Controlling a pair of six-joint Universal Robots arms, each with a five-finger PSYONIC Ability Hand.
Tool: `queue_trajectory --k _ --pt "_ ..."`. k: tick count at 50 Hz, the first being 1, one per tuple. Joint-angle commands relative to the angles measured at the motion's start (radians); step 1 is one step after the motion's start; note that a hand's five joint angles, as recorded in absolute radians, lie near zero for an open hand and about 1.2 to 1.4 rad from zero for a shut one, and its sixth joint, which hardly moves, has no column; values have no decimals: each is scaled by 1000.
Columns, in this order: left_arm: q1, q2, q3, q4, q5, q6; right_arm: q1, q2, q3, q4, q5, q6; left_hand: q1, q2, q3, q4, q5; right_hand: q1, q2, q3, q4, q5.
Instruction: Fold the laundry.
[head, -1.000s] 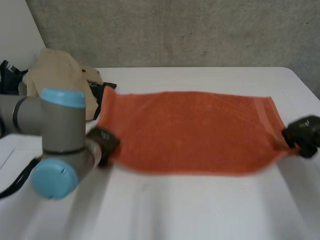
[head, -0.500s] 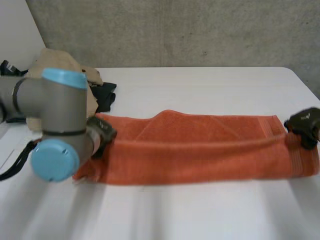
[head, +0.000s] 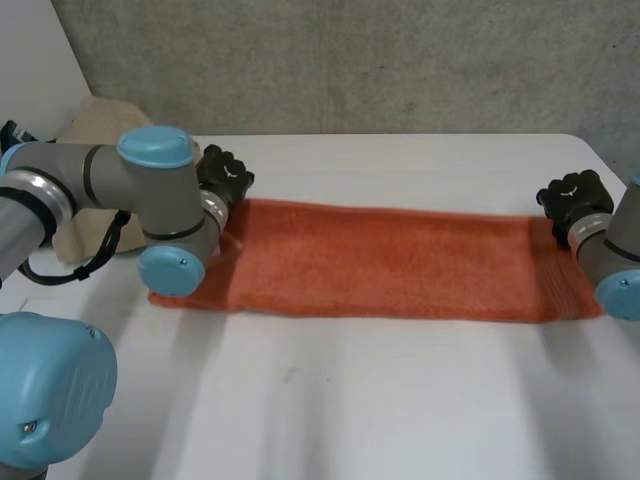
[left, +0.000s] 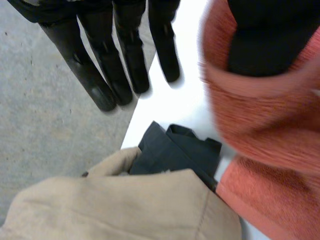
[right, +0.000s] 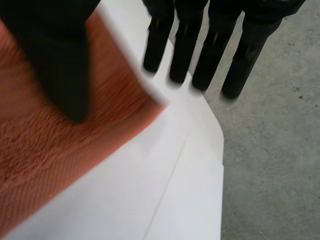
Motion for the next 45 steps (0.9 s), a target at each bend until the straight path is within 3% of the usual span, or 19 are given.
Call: queue_trajectory --k 1,11,19,24,29,33,40,45 --pt "-2 21 -66 38 10 26 28 5 -18 47 60 36 -400 -477 -482 -473 -474 -481 -475 -495 -501 -485" --pt "14 156 -202 -8 4 -28 42 -89 72 110 34 118 -400 -477 -482 -473 -474 -481 -475 -495 -501 -485" --pt "27 185 -284 -22 88 -83 59 -151 175 102 -1 119 -400 -477 -482 -473 -474 -481 -475 -495 -501 -485" --pt "62 109 -210 -16 88 62 68 -170 209 101 -14 118 -400 -477 -482 -473 -474 -481 -475 -495 -501 -485" --pt "100 26 -54 117 67 286 80 -184 227 99 -17 115 -400 -477 -482 -473 -474 -481 -475 -495 -501 -485" --pt "99 12 -43 182 85 346 85 -194 236 98 -20 109 -400 -477 -482 -473 -474 -481 -475 -495 -501 -485" --pt "62 82 -159 161 212 227 80 -210 256 98 -41 105 -400 -477 -482 -473 -474 -481 -475 -495 -501 -485" --pt "45 107 -193 145 225 139 77 -202 256 98 -60 104 -400 -477 -482 -473 -474 -481 -475 -495 -501 -485"
